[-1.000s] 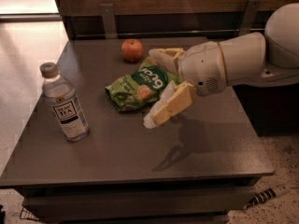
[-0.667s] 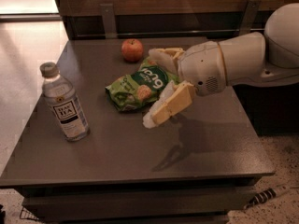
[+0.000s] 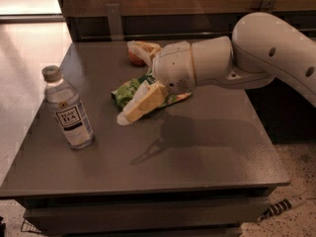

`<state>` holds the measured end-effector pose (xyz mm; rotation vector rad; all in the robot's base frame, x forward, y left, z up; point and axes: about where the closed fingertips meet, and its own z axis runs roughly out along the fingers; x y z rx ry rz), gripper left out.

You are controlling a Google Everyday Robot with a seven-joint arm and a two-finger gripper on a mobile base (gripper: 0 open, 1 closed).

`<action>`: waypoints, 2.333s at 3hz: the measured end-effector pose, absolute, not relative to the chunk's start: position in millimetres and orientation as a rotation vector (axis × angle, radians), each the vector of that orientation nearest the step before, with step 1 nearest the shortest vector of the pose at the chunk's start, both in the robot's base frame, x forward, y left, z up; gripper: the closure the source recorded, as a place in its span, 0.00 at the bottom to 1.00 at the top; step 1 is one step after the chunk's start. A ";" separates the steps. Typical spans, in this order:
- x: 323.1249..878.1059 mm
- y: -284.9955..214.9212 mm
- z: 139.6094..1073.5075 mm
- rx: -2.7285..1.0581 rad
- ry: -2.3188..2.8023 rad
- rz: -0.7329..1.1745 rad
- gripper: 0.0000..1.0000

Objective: Pick blue plastic bottle

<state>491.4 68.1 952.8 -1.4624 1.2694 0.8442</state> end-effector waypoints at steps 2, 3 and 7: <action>493.7 120.6 937.0 -1.413 1.288 0.963 0.00; 488.2 144.5 928.1 -1.382 1.284 1.033 0.00; 453.8 222.6 916.6 -1.375 1.123 1.177 0.60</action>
Offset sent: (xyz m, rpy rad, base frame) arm 0.0019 0.0809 -0.0335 0.0938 0.1896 0.0288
